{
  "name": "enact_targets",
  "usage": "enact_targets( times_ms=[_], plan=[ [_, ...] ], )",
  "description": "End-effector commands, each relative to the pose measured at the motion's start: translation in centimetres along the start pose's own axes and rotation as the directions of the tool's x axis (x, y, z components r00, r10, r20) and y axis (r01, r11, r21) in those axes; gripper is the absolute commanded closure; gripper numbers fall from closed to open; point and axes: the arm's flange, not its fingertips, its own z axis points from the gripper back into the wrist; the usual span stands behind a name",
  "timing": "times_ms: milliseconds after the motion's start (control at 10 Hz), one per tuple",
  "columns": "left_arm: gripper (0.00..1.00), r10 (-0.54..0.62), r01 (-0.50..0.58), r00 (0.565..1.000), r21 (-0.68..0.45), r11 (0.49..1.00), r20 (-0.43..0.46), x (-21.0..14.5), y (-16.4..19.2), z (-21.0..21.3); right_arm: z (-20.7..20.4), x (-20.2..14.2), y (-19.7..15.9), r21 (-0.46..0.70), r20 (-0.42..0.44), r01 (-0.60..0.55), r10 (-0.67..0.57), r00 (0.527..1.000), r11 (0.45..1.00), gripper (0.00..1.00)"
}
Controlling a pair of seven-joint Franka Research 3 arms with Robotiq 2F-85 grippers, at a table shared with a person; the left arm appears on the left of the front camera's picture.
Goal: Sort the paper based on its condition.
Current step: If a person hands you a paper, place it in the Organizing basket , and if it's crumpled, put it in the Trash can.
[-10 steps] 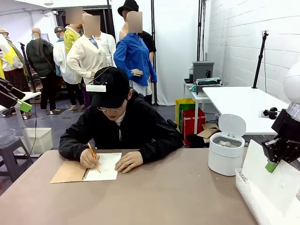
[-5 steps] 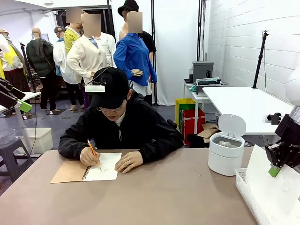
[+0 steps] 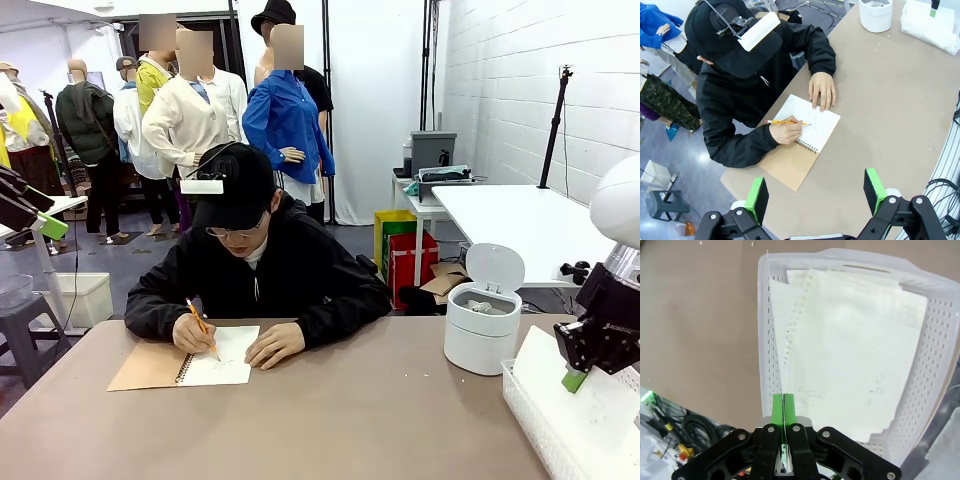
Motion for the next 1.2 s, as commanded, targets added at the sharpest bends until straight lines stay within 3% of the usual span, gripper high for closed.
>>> enact_targets(
  times_ms=[0, 400, 500, 1100],
  plan=[
    [0.0, 0.002, -0.002, 1.0, 0.009, 1.0, 0.004, 0.0, 0.1, 0.0, -5.2, -5.6, -0.6, 0.01, 0.012, 0.002, -0.002, 1.0, 1.0, 0.85],
    [0.0, 0.002, -0.002, 1.0, 0.009, 1.0, 0.004, 0.0, 0.1, 0.0, -3.9, -6.0, -1.2, -0.105, 0.012, -0.014, 0.016, 1.0, 0.994, 0.1],
    [0.0, 0.002, -0.002, 1.0, 0.009, 1.0, 0.004, 0.0, 0.1, 0.0, -3.5, -6.1, -1.4, -0.137, 0.019, -0.013, 0.015, 1.0, 0.991, 0.0],
    [0.0, 0.002, -0.002, 1.0, 0.009, 1.0, 0.004, 0.0, 0.1, 0.0, 0.4, -5.5, -1.7, -0.368, 0.045, -0.048, 0.069, 0.997, 0.928, 0.0]
  ],
)
